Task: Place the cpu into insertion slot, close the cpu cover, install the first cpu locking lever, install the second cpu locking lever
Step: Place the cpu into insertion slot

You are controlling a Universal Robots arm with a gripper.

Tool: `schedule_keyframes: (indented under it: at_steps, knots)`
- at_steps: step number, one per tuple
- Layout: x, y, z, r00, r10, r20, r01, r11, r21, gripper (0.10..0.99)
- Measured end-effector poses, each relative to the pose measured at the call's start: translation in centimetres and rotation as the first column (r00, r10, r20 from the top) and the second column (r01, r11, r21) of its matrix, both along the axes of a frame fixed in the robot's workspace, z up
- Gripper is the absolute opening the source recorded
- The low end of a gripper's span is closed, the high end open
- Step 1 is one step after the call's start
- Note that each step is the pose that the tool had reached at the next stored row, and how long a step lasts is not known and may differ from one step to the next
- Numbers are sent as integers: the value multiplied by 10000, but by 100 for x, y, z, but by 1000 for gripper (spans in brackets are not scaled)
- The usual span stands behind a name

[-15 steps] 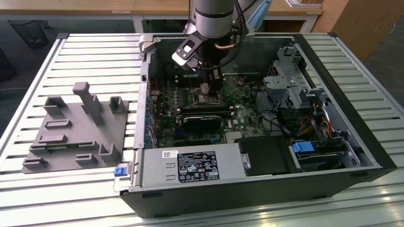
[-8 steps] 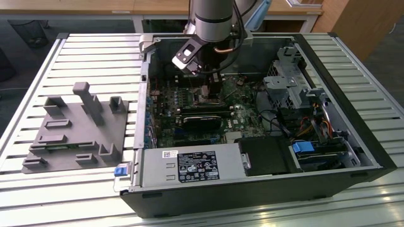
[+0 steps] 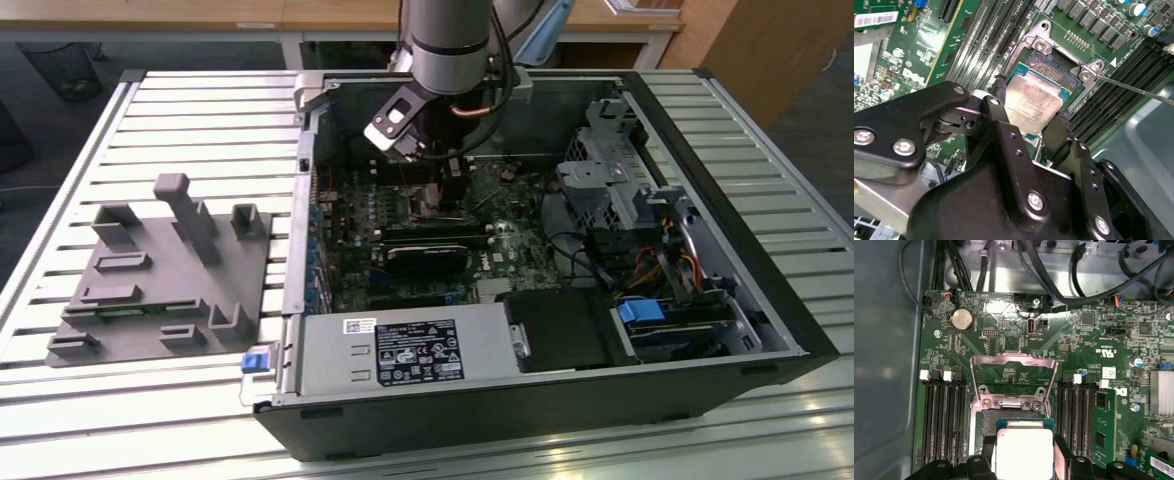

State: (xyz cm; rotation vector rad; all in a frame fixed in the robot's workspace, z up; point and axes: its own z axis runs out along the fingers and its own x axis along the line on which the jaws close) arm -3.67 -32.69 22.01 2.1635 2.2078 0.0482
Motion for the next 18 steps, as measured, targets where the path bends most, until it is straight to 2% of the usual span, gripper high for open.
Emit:
schedule_keyframes:
  at_steps: [12, 18]
  knots:
    - [0, 1, -26, 10000, 0, 2, 0, 10000, 1, 541]
    - [0, 3, -91, 10000, -1, 0, 1, 10000, -9, 541]
